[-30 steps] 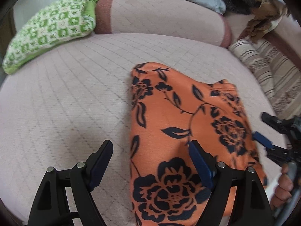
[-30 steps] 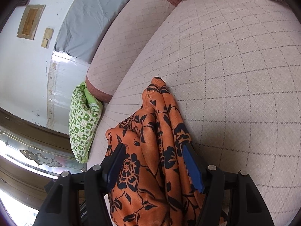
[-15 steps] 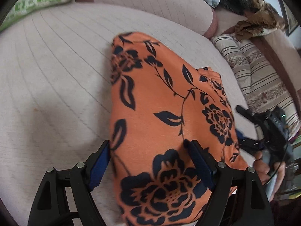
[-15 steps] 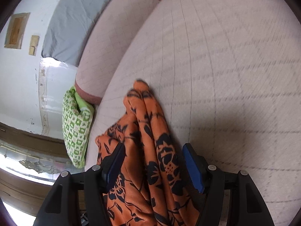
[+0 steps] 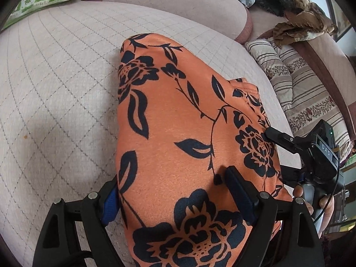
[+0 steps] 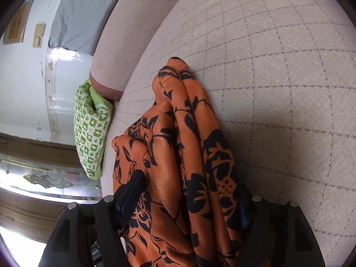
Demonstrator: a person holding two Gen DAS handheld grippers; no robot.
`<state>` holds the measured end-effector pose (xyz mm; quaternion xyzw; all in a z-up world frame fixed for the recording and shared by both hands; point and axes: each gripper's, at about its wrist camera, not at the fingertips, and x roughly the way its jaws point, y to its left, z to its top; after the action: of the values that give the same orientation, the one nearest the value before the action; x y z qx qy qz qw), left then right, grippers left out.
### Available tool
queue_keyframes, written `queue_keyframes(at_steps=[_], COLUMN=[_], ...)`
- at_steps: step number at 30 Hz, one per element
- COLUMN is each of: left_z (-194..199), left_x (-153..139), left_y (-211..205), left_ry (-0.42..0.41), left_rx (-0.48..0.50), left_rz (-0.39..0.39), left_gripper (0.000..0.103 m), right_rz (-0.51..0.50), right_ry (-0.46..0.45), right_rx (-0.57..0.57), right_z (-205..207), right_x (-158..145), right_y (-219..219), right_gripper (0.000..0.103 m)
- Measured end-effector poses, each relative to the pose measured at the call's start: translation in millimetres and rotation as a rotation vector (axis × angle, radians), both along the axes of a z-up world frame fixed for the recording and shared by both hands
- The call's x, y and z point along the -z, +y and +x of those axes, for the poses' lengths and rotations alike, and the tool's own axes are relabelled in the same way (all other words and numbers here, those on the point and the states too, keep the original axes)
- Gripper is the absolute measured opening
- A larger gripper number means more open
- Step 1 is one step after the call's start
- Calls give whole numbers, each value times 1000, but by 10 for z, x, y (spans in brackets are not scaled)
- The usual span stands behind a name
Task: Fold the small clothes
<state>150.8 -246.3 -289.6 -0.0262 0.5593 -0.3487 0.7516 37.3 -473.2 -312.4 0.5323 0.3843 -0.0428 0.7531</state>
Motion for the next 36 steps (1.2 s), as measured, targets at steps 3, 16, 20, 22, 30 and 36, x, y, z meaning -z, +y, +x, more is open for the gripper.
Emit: queue_keyframes(at_steps=[3,16,20,22,30,36], left_z=[3,-58,-65,-72,-55,-105], left_x=[-24,-81,-86,-107,-180,-289], left_y=[-17,-51,-46,-24,65,136], left_ry=[-2,-66,-71,-73,-67,-88], left_rx=[14,25,16,14,1,-3], left_rz=[16,28,25,19,4,-1], left_gripper=[86,73,71,67,52,47], right_rz=[-42,-278,-303,-306,-372,-398], right_ry=[-2,46,32,28,4,-20], right_rx=[-24,-76,-82,-80,-78,-68], right_z=[40,152,120,113,126,63], right_x=[-20,-138,-169,-187,-336,-424], right_y=[68,350,369,373,496,538], right_gripper=[74,52,50,48,45,44])
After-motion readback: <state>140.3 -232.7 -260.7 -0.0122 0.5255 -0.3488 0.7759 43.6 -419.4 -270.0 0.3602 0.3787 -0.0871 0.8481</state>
